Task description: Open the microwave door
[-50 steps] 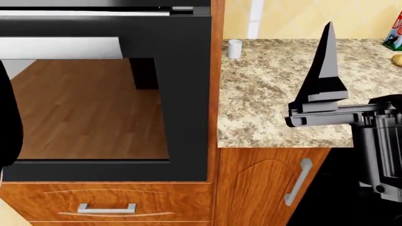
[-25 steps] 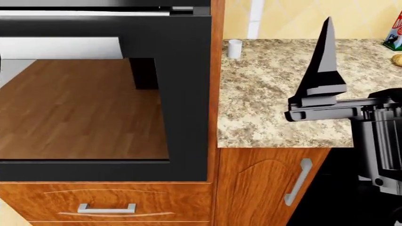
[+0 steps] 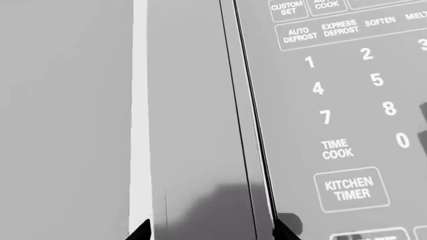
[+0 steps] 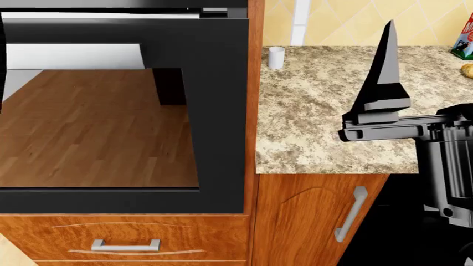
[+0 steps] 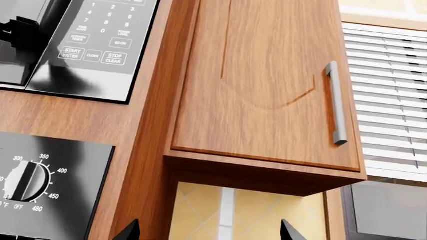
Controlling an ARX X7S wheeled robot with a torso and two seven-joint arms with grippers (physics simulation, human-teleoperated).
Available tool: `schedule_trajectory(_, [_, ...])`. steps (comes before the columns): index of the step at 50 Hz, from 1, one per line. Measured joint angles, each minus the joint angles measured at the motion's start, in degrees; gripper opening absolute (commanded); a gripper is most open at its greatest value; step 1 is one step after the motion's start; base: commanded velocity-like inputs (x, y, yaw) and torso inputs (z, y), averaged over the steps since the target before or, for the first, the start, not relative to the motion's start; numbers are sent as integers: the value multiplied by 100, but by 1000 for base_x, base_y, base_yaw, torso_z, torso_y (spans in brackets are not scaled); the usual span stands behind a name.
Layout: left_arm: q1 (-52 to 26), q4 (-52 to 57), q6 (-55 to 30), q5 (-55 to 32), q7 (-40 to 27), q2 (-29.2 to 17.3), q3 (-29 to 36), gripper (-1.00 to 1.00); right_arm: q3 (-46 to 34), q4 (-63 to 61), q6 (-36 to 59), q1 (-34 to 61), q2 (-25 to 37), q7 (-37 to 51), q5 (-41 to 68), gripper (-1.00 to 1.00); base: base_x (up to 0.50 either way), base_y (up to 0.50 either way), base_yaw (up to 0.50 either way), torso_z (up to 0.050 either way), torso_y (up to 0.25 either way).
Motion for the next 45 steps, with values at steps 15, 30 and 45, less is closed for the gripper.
schedule_trajectory(15, [-6, -97, 124, 106, -29, -11, -190, -100, -21, 15, -14, 10, 43, 30, 22, 100, 0, 0, 0, 0, 0])
schedule_trajectory(30, [444, 1391, -898, -70, -1, -203, -276, -100, -24, -28, 42, 98, 90, 87, 107, 100, 0, 0, 0, 0, 1])
schedule_trajectory(45, [1091, 4087, -2881, -560, -149, -525, -615, -100, 1, -95, 81, 161, 153, 158, 193, 100, 0, 0, 0, 1, 3])
